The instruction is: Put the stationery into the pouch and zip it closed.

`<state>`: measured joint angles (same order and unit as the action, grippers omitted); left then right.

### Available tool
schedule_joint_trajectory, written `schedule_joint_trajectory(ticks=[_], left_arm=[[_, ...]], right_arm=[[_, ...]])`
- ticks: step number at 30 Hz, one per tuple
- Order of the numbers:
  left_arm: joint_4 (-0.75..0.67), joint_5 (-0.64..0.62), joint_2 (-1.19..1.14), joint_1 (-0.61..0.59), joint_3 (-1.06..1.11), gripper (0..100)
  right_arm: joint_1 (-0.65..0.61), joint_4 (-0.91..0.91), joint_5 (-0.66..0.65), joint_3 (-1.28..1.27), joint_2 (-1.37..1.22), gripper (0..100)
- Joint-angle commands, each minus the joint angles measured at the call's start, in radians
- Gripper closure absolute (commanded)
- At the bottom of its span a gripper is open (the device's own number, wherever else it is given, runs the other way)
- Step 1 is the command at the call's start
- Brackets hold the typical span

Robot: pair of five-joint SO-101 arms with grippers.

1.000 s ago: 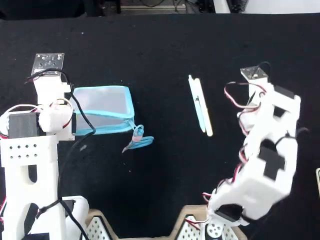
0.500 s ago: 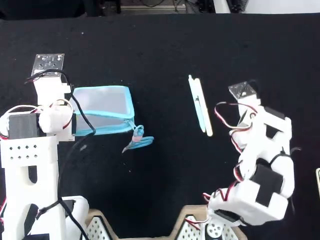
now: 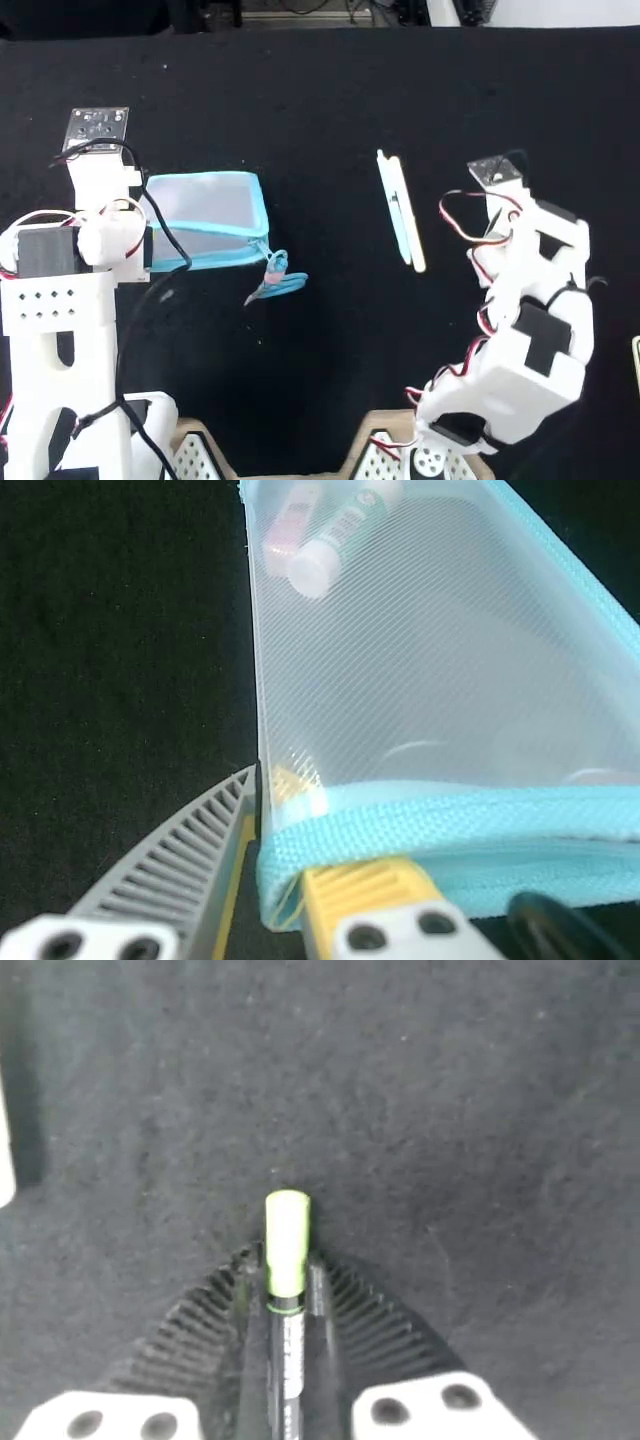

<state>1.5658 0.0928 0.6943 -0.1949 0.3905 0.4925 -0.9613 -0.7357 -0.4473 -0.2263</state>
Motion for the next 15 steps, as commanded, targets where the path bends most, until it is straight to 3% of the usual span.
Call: schedule_joint_trajectory(ticks=[1, 7, 15], left_arm=[[0.006, -0.008, 0.0, -0.005, 0.005, 97], [0.006, -0.008, 0.0, -0.005, 0.004, 97], [0.006, -0.008, 0.0, -0.005, 0.007, 97]], right_arm=[[-0.011, -0.129, 0.005, 0.09, 0.07, 98.8], [-0.043, -0.462, 0.011, 0.177, 0.285, 98.8], [-0.206, -0.632, 0.069, 0.179, 0.607, 98.7]])
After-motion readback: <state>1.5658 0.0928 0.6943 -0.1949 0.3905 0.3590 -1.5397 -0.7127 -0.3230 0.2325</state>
